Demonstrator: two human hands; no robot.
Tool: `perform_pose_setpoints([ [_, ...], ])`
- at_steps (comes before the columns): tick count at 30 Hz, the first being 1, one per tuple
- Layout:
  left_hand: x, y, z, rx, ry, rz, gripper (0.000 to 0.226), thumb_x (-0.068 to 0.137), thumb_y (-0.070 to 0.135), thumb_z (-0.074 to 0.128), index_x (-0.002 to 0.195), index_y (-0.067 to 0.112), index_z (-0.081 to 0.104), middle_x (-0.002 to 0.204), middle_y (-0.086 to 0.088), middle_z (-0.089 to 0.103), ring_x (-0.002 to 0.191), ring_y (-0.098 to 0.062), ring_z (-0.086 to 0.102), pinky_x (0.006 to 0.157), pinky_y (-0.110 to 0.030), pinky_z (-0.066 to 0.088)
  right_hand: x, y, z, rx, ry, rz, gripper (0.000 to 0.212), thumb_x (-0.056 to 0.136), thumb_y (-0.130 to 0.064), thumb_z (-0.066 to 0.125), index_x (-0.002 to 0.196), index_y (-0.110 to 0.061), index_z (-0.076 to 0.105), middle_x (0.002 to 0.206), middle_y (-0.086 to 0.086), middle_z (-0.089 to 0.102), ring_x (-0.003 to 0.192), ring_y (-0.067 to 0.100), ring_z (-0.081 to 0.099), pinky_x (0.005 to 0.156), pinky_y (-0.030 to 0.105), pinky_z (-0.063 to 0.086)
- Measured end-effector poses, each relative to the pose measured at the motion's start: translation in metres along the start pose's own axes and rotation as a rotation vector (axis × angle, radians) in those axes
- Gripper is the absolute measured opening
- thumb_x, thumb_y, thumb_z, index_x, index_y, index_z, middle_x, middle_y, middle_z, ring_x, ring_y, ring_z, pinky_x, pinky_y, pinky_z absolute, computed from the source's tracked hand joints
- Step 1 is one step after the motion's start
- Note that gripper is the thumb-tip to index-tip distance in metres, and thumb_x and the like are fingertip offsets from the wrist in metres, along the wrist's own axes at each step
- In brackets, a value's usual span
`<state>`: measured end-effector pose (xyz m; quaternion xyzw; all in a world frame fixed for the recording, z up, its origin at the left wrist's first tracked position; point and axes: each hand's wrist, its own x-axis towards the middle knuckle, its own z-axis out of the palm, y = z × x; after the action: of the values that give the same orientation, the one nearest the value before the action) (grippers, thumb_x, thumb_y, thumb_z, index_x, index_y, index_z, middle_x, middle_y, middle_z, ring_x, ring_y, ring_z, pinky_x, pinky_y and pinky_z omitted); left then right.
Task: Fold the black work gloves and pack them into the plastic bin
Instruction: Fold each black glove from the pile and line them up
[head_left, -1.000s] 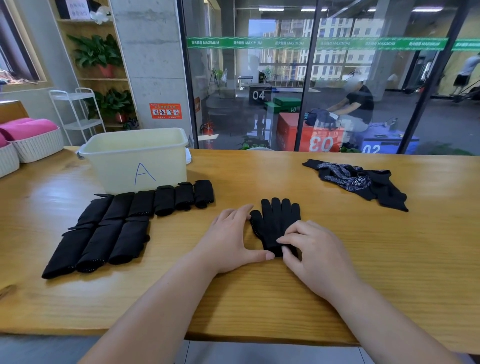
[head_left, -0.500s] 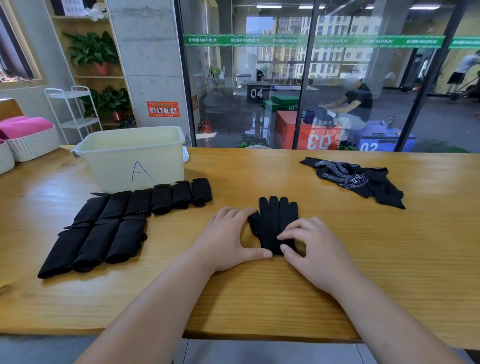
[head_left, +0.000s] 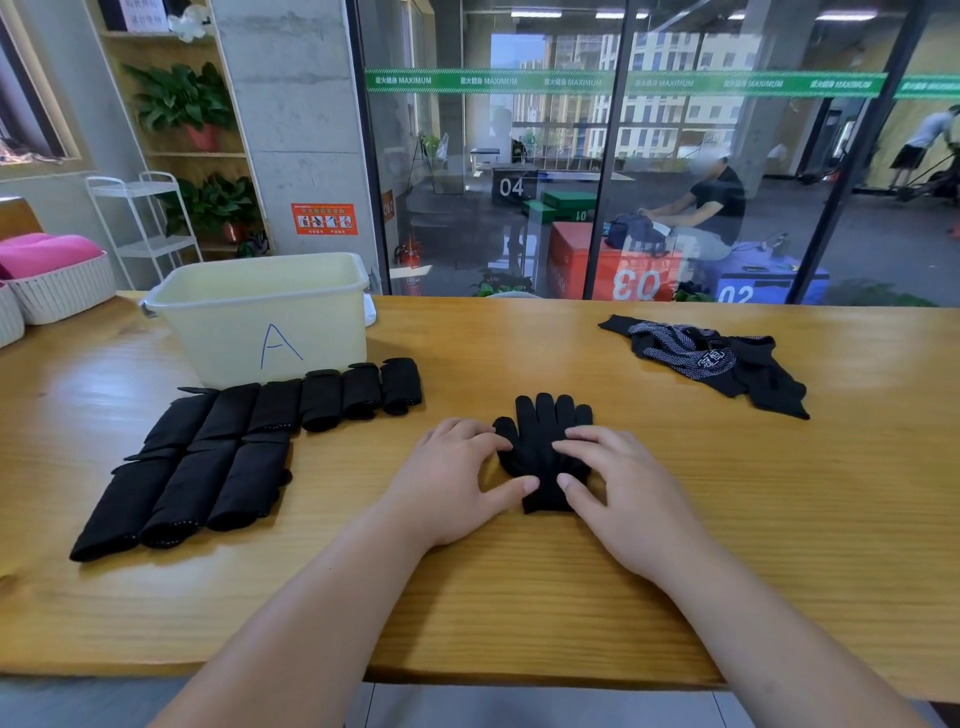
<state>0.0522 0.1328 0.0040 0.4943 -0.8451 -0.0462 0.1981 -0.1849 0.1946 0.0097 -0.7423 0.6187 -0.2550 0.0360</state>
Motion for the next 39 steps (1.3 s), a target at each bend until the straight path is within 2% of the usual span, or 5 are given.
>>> perform_pose_setpoints([
  [5,0.001,-0.002,0.002,-0.008,0.001,-0.027,0.084,0.083,0.089,0.056,0.148,0.036,0.058,0.155,0.015,0.05,0.148,-0.012,0.035,0.122,-0.038,0.035,0.012,-0.001,0.003,-0.131,-0.161,0.122,0.062,0.108,-0.062,0.036,0.163,-0.033,0.038,0.172,-0.012,0.028,0.16,0.012,0.022,0.131,0.041,0.018],
  [10,0.003,-0.001,0.0,-0.012,-0.01,-0.042,0.092,0.081,0.089,0.057,0.152,0.03,0.055,0.156,0.015,0.049,0.149,-0.011,0.033,0.123,-0.04,0.035,0.035,-0.003,-0.001,-0.188,-0.284,0.087,0.072,0.107,-0.066,0.03,0.169,-0.032,0.019,0.177,-0.009,0.009,0.163,0.012,0.005,0.133,0.044,0.009],
  [20,0.004,-0.002,0.001,-0.02,0.007,-0.031,0.092,0.08,0.088,0.059,0.151,0.03,0.056,0.155,0.016,0.047,0.15,-0.009,0.028,0.124,-0.038,0.033,0.095,-0.034,0.012,-0.258,-0.441,0.145,0.076,0.11,-0.063,0.026,0.17,-0.019,0.013,0.178,0.006,0.0,0.164,0.027,-0.001,0.132,0.05,0.013],
  [29,0.004,-0.002,-0.002,-0.049,0.036,-0.049,0.095,0.079,0.087,0.061,0.155,0.03,0.048,0.155,0.014,0.046,0.15,-0.01,0.027,0.124,-0.039,0.033,0.103,-0.024,0.031,-0.334,-0.479,0.189,0.078,0.105,-0.071,0.013,0.17,-0.031,-0.004,0.177,0.006,-0.015,0.163,0.03,-0.013,0.132,0.052,0.001],
  [39,0.002,-0.008,-0.008,-0.302,0.156,-0.17,0.052,0.104,0.062,0.048,0.146,0.031,0.048,0.14,0.018,0.05,0.136,-0.003,0.037,0.114,-0.033,0.039,0.12,-0.021,0.051,-0.329,-0.398,0.229,0.086,0.095,-0.084,0.004,0.168,-0.04,-0.004,0.178,0.001,-0.013,0.163,0.032,-0.013,0.131,0.056,-0.004],
])
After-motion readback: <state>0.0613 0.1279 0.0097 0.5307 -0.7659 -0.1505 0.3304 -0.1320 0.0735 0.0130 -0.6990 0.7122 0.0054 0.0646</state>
